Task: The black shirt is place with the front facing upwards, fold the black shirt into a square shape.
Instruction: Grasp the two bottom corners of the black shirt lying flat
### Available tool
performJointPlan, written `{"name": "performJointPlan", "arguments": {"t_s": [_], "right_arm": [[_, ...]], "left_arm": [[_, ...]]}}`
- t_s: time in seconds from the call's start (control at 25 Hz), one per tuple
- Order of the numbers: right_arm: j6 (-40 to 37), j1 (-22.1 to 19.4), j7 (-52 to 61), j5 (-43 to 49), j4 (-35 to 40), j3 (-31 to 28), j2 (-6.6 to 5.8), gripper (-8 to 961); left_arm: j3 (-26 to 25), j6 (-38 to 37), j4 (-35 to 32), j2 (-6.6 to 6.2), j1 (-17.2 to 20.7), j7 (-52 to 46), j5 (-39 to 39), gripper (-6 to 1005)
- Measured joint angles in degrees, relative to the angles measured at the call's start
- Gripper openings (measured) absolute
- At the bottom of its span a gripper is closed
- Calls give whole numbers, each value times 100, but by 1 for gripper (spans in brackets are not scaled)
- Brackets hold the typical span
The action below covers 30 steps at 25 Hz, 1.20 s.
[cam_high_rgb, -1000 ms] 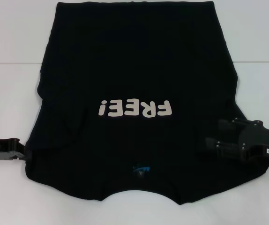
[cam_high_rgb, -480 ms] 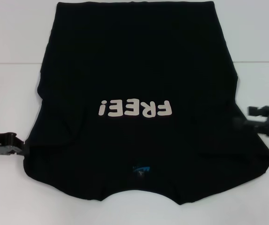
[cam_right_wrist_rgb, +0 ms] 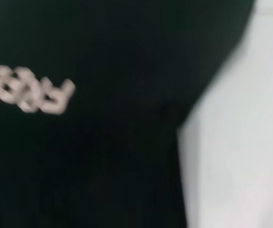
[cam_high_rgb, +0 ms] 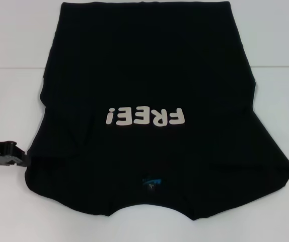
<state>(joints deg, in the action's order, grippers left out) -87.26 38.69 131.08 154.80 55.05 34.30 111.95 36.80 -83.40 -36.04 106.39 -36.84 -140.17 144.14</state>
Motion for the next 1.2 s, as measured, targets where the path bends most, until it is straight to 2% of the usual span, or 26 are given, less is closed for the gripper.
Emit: {"name": "performJointPlan", "arguments": {"t_s": [0.12, 0.24, 0.88, 1.2], "right_arm": [[-81, 271, 286, 682, -27, 23, 71, 793], [5, 412, 336, 947, -206, 81, 125, 794], [500, 724, 316, 944, -1130, 500, 162, 792], [656, 786, 300, 963, -1286, 621, 238, 794]], "left_arm": [[4, -2, -6, -11, 1, 13, 0, 48], [3, -2, -9, -13, 2, 28, 1, 48], [3, -1, -44, -13, -2, 26, 0, 49], [3, -1, -44, -12, -26, 25, 0, 48]]}}
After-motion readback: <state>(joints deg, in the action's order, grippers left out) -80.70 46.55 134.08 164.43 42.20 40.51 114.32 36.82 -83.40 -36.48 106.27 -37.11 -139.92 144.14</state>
